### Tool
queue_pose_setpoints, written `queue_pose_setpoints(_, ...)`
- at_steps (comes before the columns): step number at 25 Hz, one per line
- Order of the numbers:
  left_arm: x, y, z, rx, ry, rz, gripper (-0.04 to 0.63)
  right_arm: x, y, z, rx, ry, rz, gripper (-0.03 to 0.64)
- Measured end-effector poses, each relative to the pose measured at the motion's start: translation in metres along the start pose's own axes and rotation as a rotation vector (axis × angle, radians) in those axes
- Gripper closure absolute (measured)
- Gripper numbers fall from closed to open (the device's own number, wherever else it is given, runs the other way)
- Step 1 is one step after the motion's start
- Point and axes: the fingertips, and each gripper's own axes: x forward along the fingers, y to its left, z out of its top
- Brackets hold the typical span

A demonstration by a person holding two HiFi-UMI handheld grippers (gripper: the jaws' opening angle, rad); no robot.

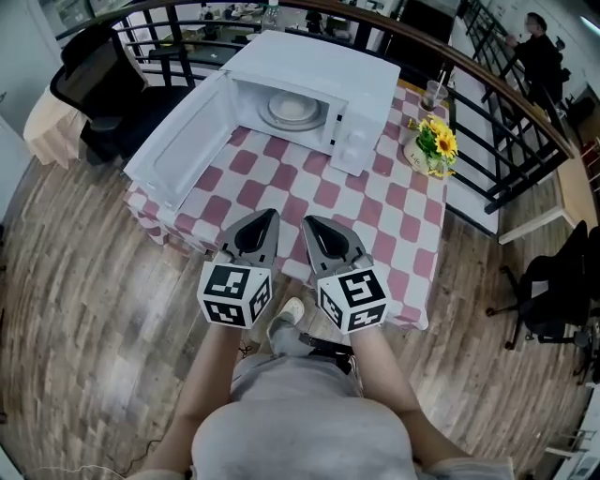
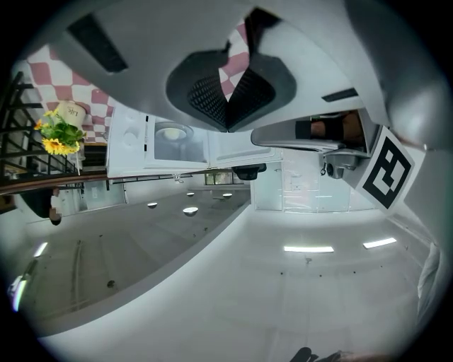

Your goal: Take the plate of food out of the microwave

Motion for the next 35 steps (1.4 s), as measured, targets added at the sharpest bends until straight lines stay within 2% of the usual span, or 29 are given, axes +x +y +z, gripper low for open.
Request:
queue_pose_setpoints(6,0.034,0.022,0.014,0.003,0.013,-0.039,0.591,0.034,-0.017,0.012,0.018,-0.023,-0.025,0.592)
queue_pose_setpoints(17,0.101,0.052,0.018,-0.011,0.077,-0.099,0.590,0.085,-0.055,0.015,0.046,-0.012,-0.059,0.592)
queue_pose_setpoints(22,0.125,0.068,0.022,-0.064,0.080,-0.103,0.567,0.103,-0.070,0.017,0.051,-0.008,-0.076,0.592)
queue_pose_setpoints(28,0.141,0.080,0.021,-0.145,0.087,-0.095,0.461,0.104,-0.086,0.014,0.064,-0.009,-0.104,0.592)
queue_pose_setpoints(32,0.149,0.079,0.013,-0.228,0.114,-0.122,0.310,0.107,-0.092,0.011,0.073,-0.009,-0.115,0.592)
queue_pose_setpoints(35,0.154,0.081,0.009,-0.255,0.133,-0.126,0.281,0.110,-0.093,0.010,0.071,-0.009,-0.120,0.592)
